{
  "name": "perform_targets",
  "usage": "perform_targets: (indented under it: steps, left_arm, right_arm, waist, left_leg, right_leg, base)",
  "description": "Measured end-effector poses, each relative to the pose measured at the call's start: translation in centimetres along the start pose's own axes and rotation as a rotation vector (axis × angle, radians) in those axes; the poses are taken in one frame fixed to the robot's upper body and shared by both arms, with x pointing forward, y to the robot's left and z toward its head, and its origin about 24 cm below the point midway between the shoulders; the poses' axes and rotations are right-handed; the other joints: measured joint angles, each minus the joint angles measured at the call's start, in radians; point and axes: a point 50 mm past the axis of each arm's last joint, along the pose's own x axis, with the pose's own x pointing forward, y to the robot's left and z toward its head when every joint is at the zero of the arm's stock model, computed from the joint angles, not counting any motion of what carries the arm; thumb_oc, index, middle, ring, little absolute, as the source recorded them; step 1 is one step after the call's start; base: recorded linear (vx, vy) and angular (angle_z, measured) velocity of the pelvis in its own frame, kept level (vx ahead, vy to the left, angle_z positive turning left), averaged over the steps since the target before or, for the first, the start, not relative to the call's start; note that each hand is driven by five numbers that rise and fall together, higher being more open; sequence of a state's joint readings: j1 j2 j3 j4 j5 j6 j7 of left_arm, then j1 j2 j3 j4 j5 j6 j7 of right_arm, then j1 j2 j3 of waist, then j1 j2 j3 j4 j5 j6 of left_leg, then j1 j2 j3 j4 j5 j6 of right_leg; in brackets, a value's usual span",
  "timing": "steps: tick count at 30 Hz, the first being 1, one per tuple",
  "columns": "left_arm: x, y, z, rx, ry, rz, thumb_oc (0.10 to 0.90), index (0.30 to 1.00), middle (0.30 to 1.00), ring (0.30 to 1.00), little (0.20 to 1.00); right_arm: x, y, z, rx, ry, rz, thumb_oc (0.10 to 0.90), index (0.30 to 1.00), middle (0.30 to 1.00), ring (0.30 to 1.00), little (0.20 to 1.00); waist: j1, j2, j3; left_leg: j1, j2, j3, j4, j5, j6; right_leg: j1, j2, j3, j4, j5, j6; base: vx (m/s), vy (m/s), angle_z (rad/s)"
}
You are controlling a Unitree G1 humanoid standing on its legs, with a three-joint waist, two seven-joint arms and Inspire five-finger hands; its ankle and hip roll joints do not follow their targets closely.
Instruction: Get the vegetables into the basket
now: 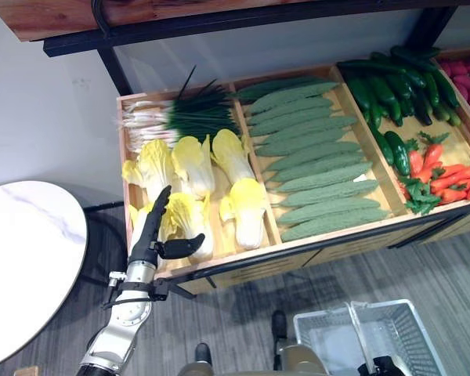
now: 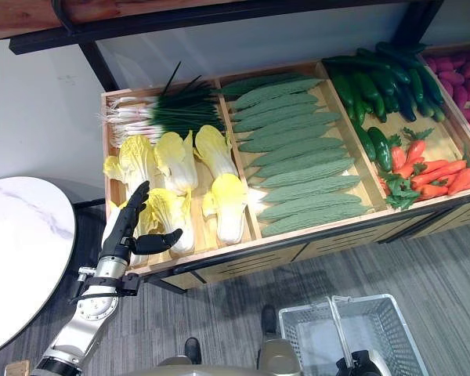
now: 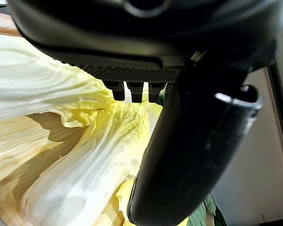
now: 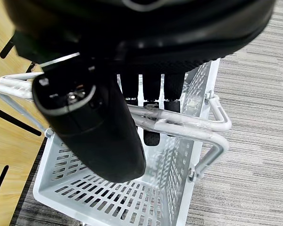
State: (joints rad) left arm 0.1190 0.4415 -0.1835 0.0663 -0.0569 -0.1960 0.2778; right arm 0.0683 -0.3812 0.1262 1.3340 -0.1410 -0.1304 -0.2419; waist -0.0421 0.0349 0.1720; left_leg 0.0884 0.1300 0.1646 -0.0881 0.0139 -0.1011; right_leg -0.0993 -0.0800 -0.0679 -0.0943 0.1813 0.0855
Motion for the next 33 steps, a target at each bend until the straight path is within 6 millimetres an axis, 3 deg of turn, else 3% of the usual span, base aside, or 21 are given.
perform_targets:
  steps: [7,33]
  left_arm:
    - [-0.4,0.2,-2.0,0.048,0.094,0.001,0.9,1.0,1.0,1.0,1.0]
    - [0.3,-1.7,-3.3,0.204,0.141,-0.143,0.9,1.0,1.0,1.0,1.0]
  right_arm:
    - [0.0,0.0,-0.1,0.0,0.006,0.001,0.4,0.3,0.3,0.3,0.3]
    - [0.1,0.1,0.5,-0.034,0.0,0.009,0.4,0.3,0.3,0.3,0.3]
  waist:
    - [0.0,0.005,-0.003]
    - [-0.024,-0.003,-0.02]
  left_leg:
    - [0.0,0.0,0.0,0.0,-0.001,0.002]
    - [0.006,-0.002,0.014,0.0,-0.005,0.008]
  right_leg:
    - [0.0,0.0,0.0,0.0,0.001,0.0]
    - [-0.002,0.001,0.014,0.0,0.004,0.001]
  base:
    - [0.0,0.0,0.0]
    - [0.0,-0.001,-0.01]
